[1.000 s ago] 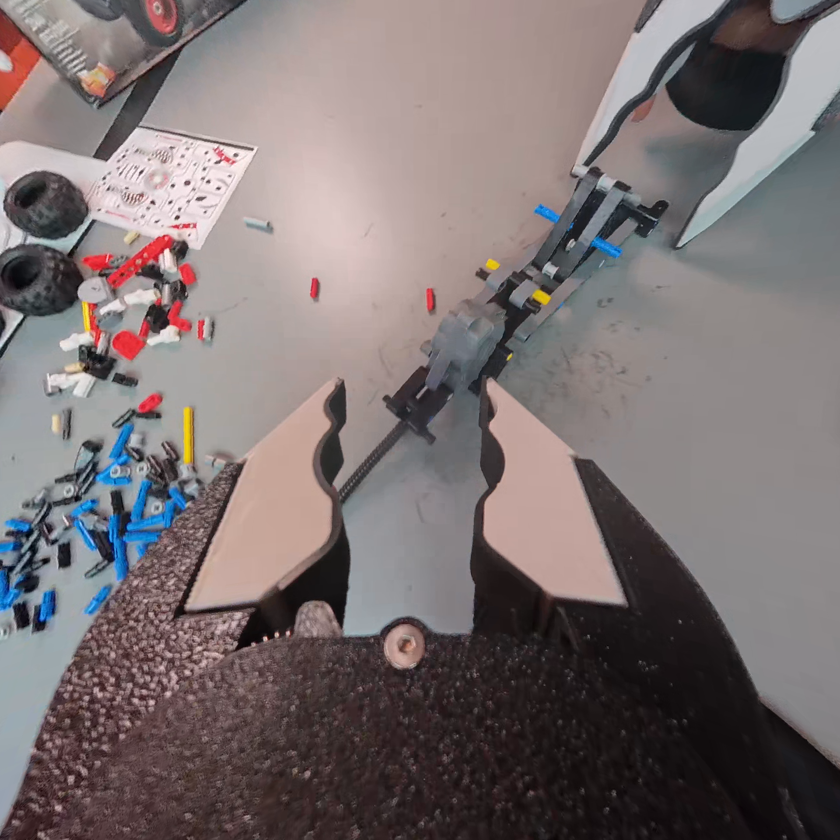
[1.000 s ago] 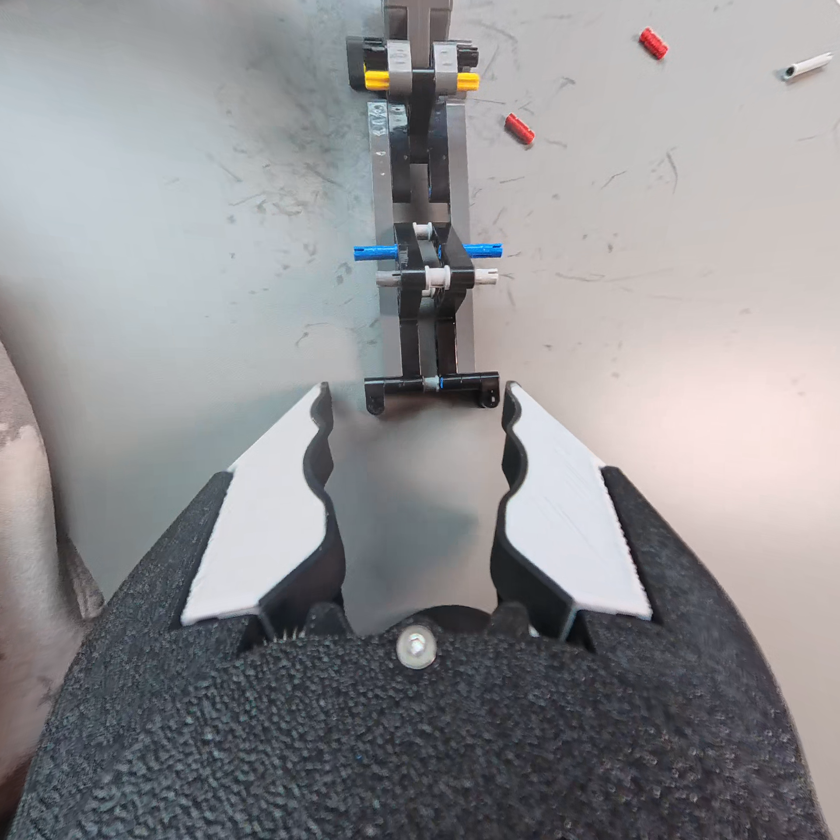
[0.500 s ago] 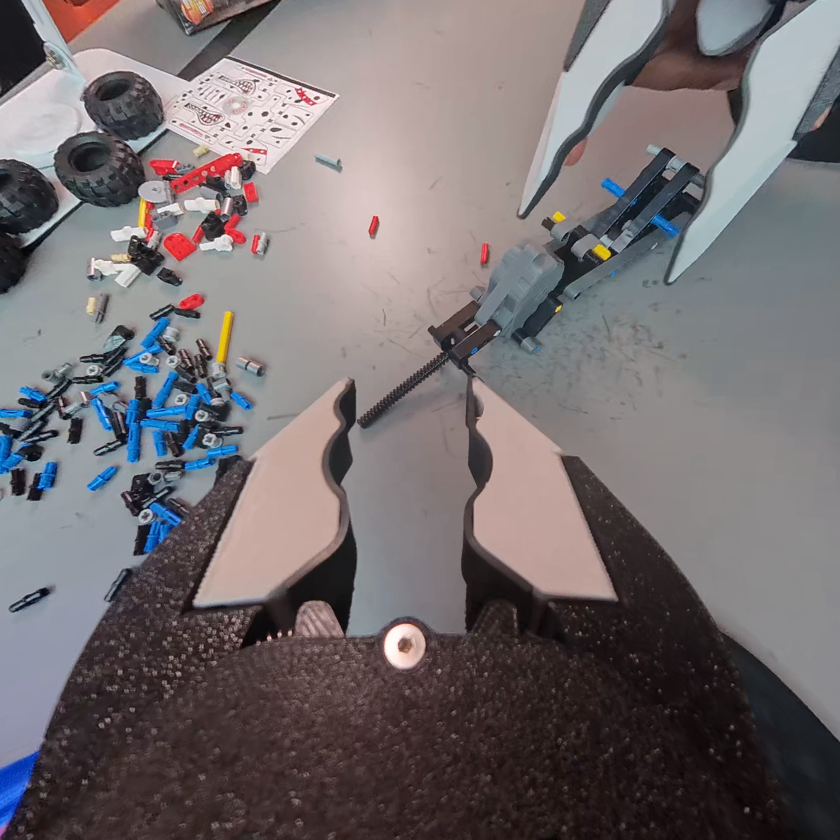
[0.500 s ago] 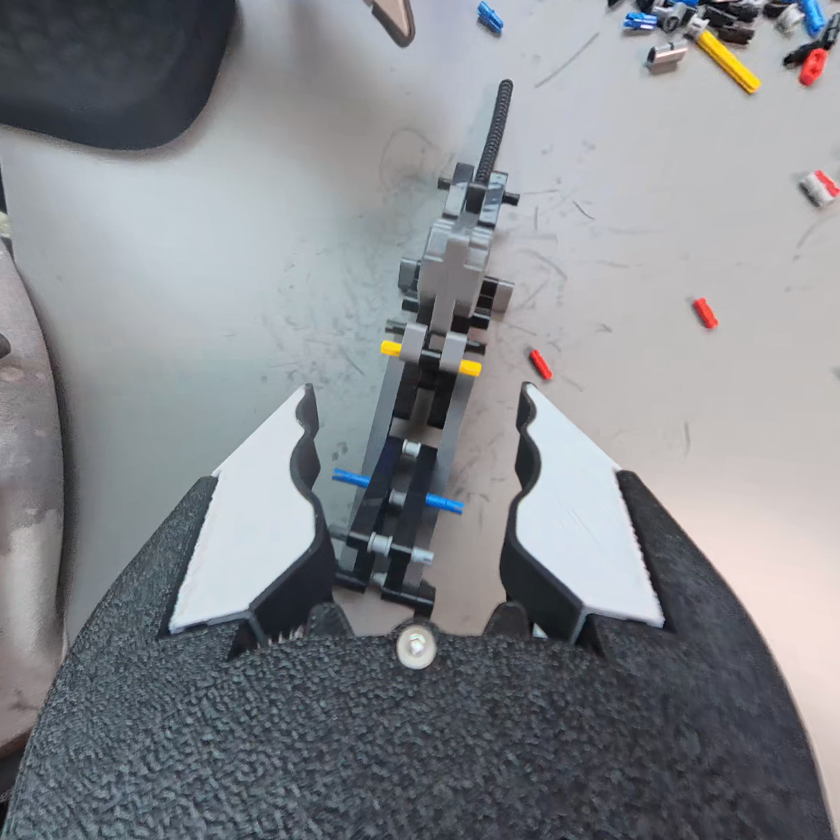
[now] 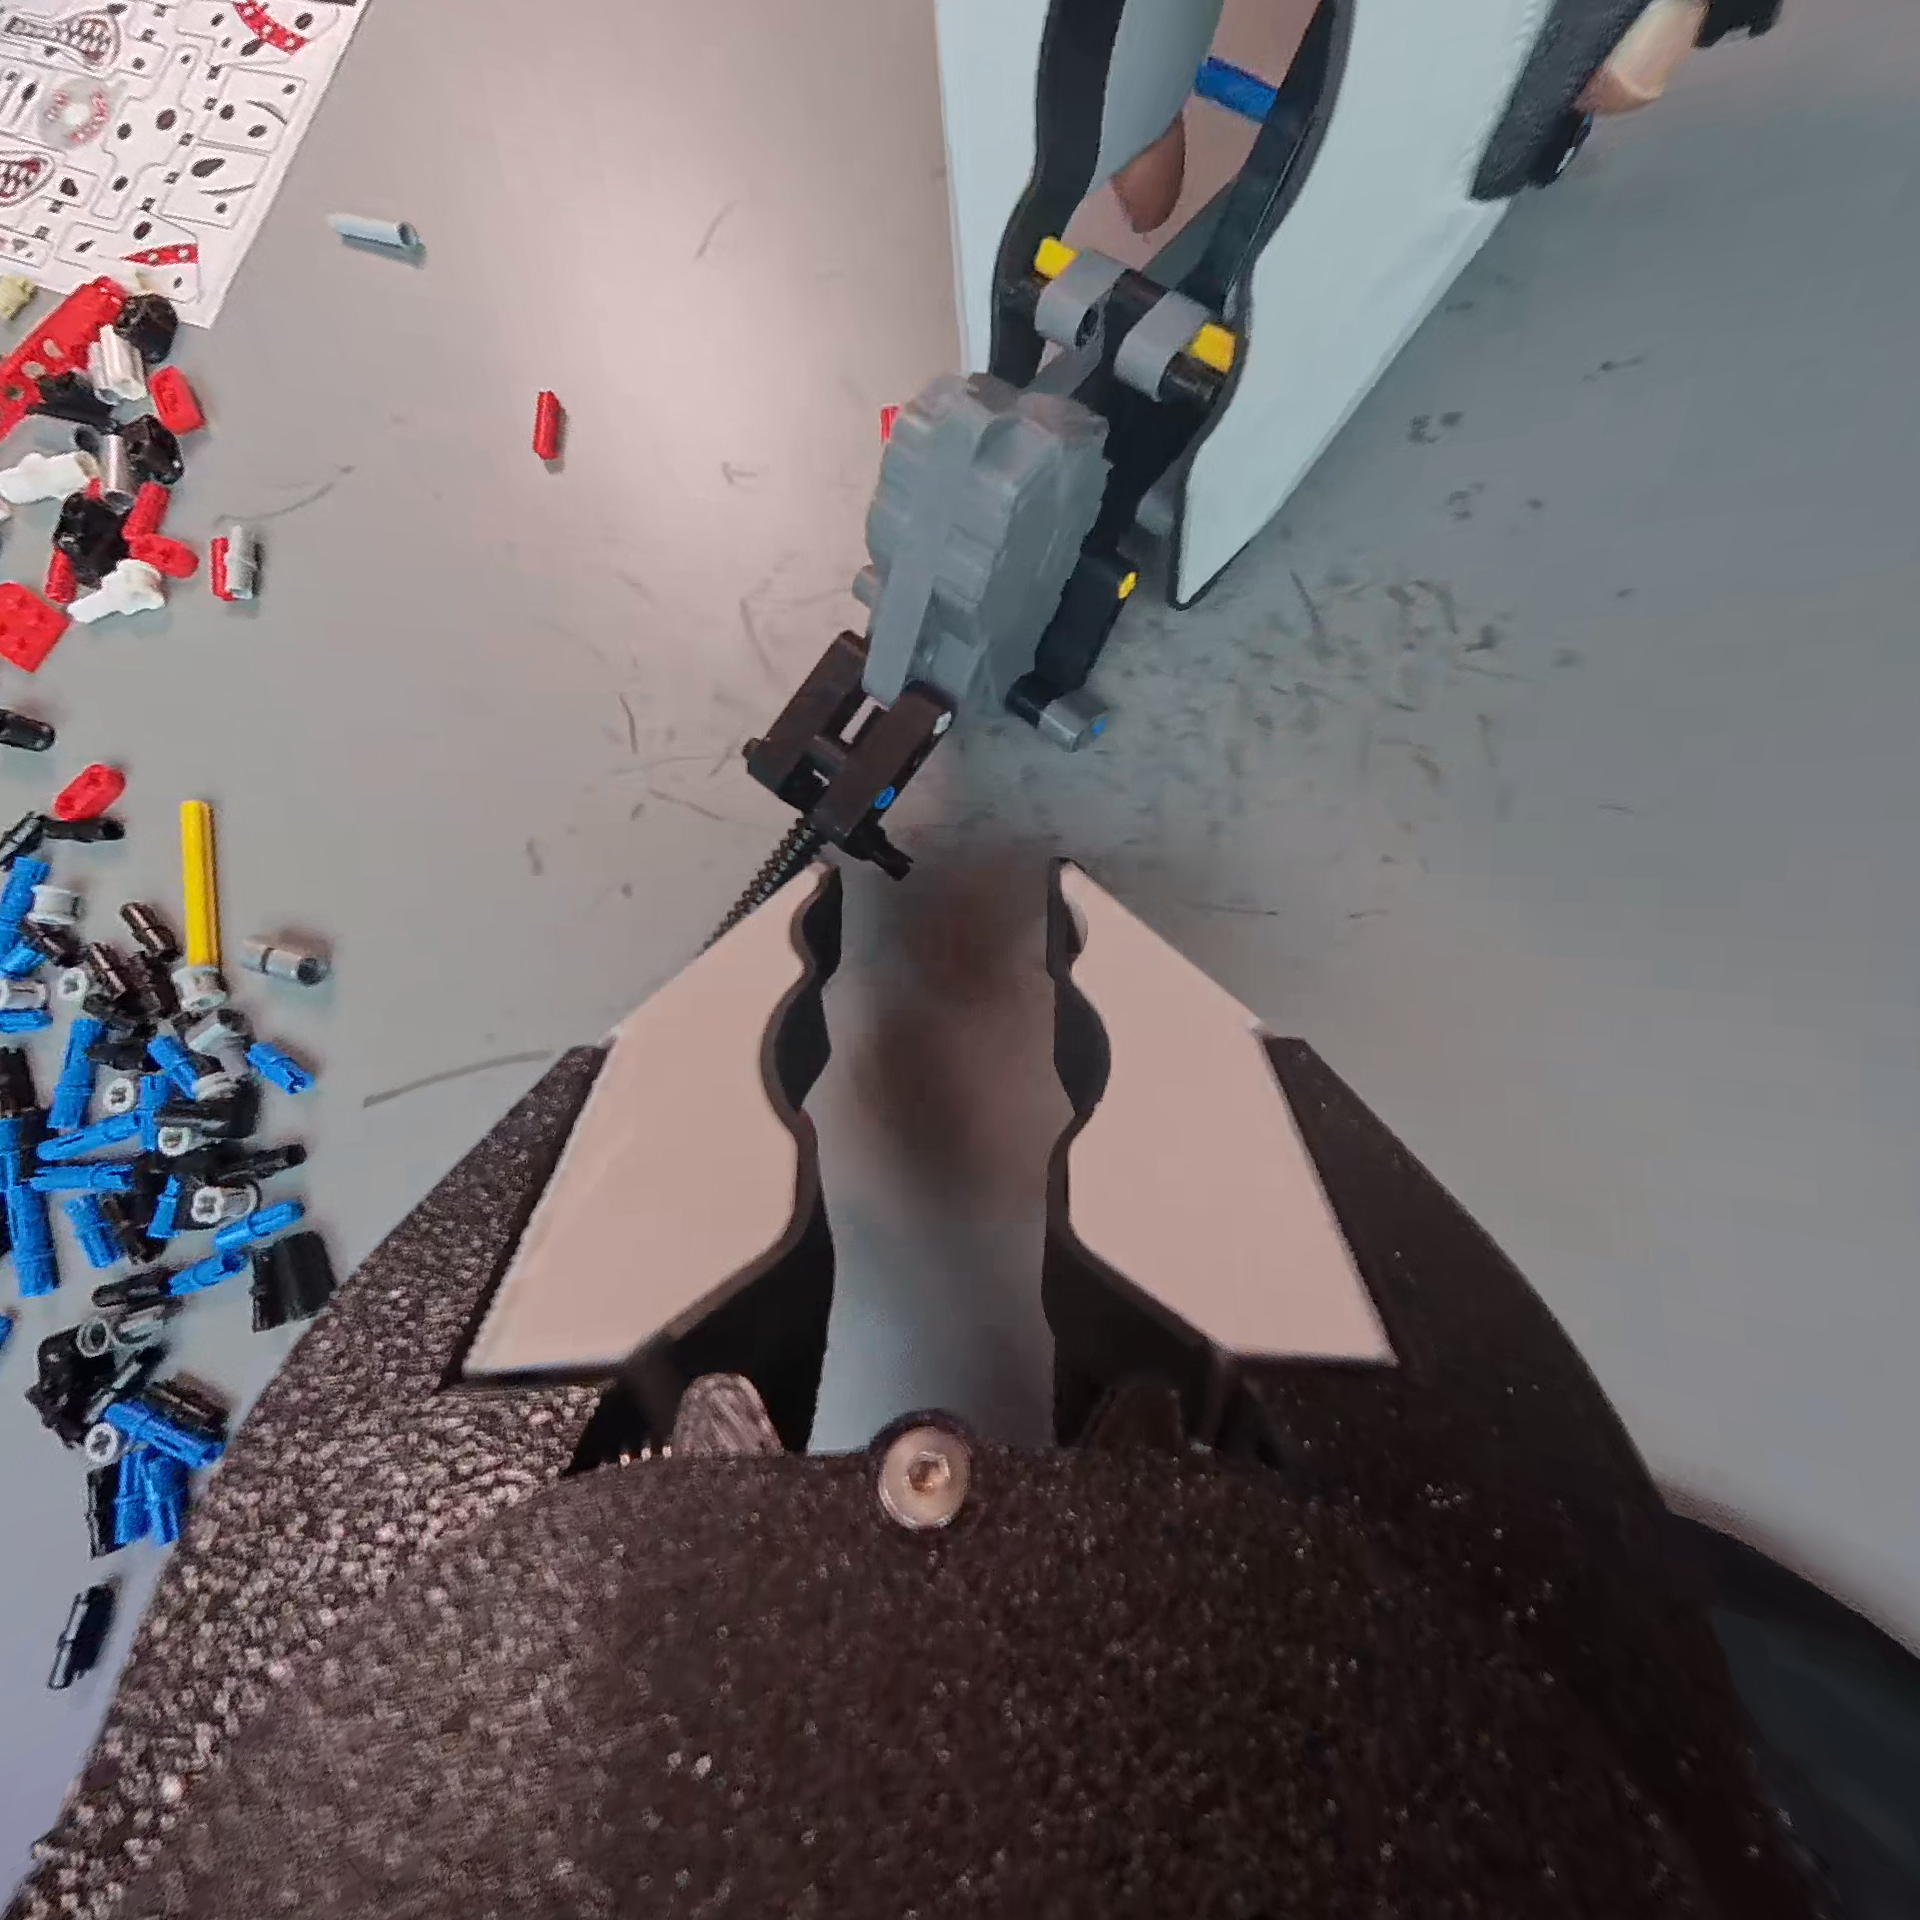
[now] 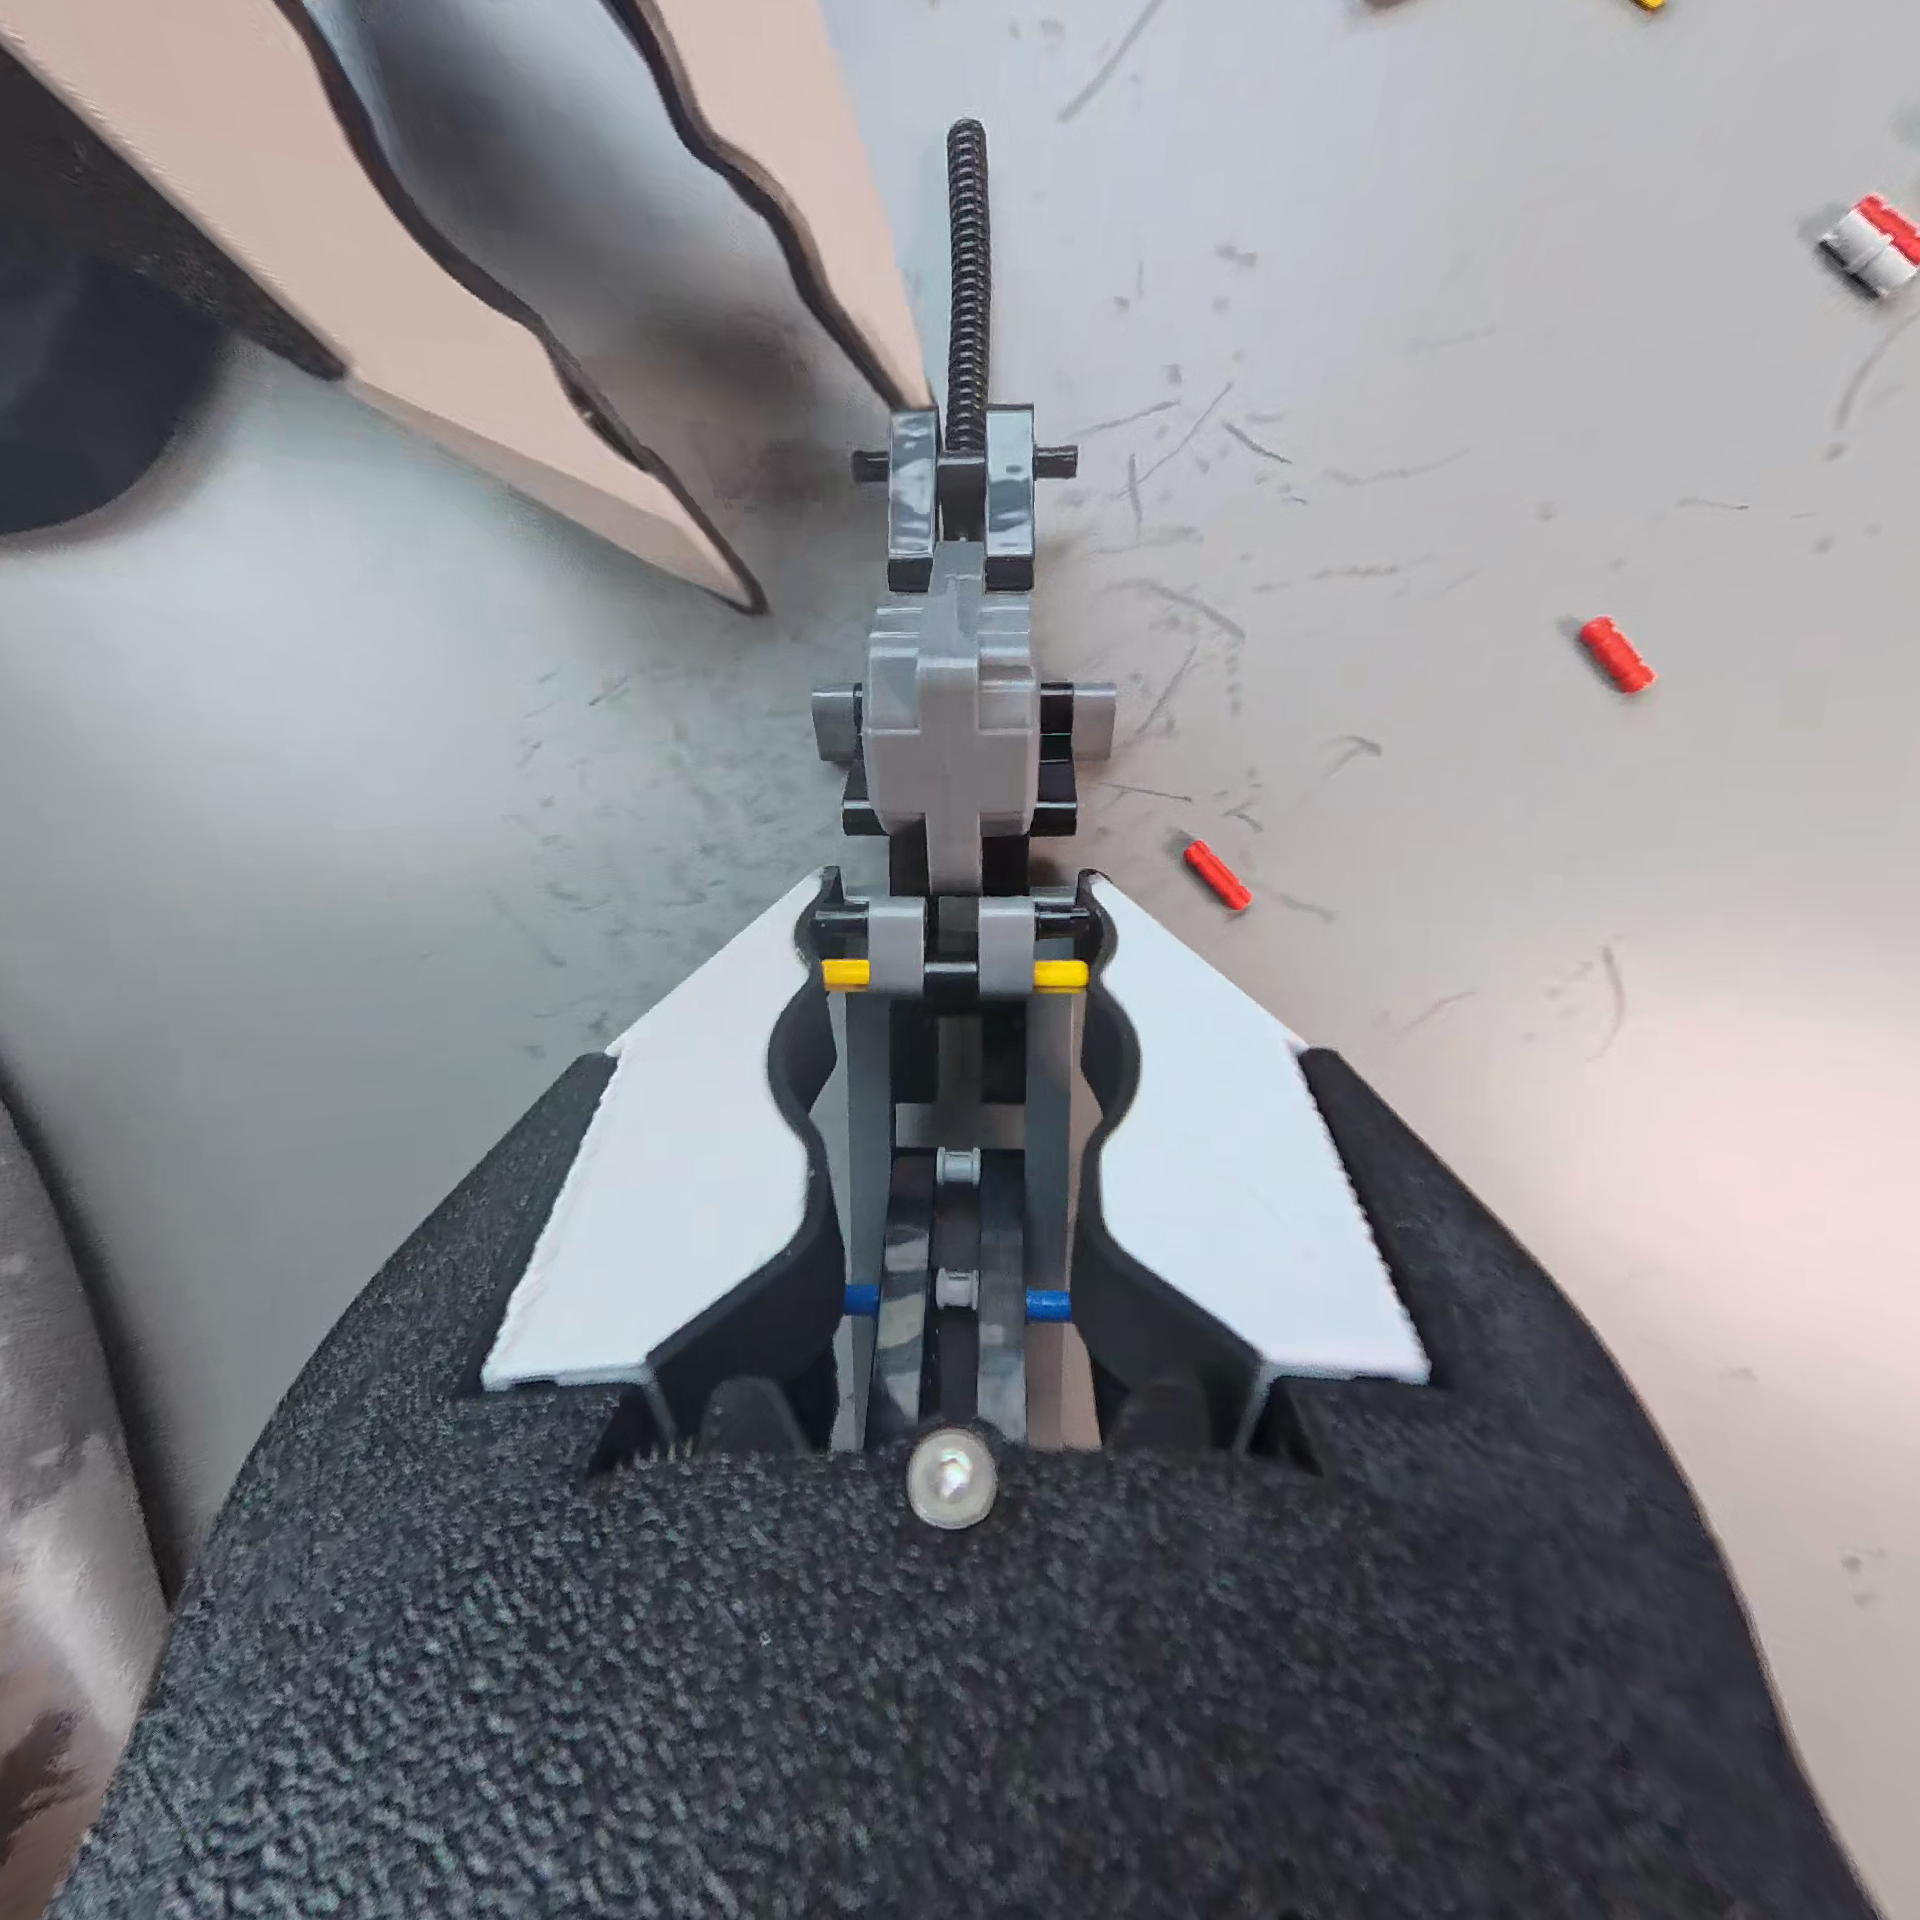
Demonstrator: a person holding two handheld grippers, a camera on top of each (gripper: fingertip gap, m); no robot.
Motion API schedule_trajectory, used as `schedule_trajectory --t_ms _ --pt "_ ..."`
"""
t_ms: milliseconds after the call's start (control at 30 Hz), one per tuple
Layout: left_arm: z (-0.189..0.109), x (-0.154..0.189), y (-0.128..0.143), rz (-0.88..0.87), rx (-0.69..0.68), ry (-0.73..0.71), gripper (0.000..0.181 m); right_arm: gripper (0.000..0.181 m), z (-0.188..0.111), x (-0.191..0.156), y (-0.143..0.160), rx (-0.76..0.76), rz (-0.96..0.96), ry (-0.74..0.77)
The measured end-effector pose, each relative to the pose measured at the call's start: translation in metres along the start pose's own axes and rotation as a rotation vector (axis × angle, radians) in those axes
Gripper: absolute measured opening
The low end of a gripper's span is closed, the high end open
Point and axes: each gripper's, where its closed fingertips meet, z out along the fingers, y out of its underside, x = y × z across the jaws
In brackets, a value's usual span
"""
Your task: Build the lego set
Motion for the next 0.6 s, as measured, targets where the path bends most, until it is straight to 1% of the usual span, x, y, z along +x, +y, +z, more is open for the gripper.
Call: schedule_trajectory --t_ms 33,100,167,200,267,367,467,533,567,600 --pt "0.003 -0.001 0.000 0.007 -0.006 -0.007 0.039 0.047 -0.001 -0.002 0.000 0.000 -0.011 0.004" --pt "0.006 -0.004 -0.002 0.002 0.005 -0.016 0.035 0.062 -0.002 -0.010 0.003 -0.022 -0.043 -0.012" --pt "0.008 -0.009 -0.003 -0.009 0.013 -0.029 0.034 0.068 -0.005 -0.018 0.007 -0.044 -0.087 -0.032" --pt "0.009 -0.012 -0.003 -0.018 0.016 -0.037 0.025 0.073 -0.006 -0.023 0.008 -0.047 -0.096 -0.055" --pt "0.010 -0.021 -0.002 -0.036 0.017 -0.066 0.025 0.079 -0.010 -0.030 0.009 -0.046 -0.098 -0.094" --pt "0.012 -0.032 -0.003 -0.074 0.018 -0.100 0.034 0.086 -0.014 -0.035 0.006 -0.007 -0.068 -0.160" --pt "0.016 -0.040 -0.005 -0.083 0.014 -0.125 0.035 0.077 -0.025 -0.038 -0.001 0.065 0.001 -0.283" --pt "0.018 -0.046 -0.006 -0.090 0.009 -0.138 0.032 0.071 -0.041 -0.041 -0.009 0.126 0.033 -0.391" --pt "0.019 -0.048 -0.007 -0.090 0.012 -0.137 0.032 0.057 -0.049 -0.033 -0.013 0.159 0.019 -0.388" --pt "0.019 -0.050 -0.008 -0.090 0.014 -0.136 0.033 0.038 -0.053 -0.018 -0.016 0.197 -0.019 -0.334"
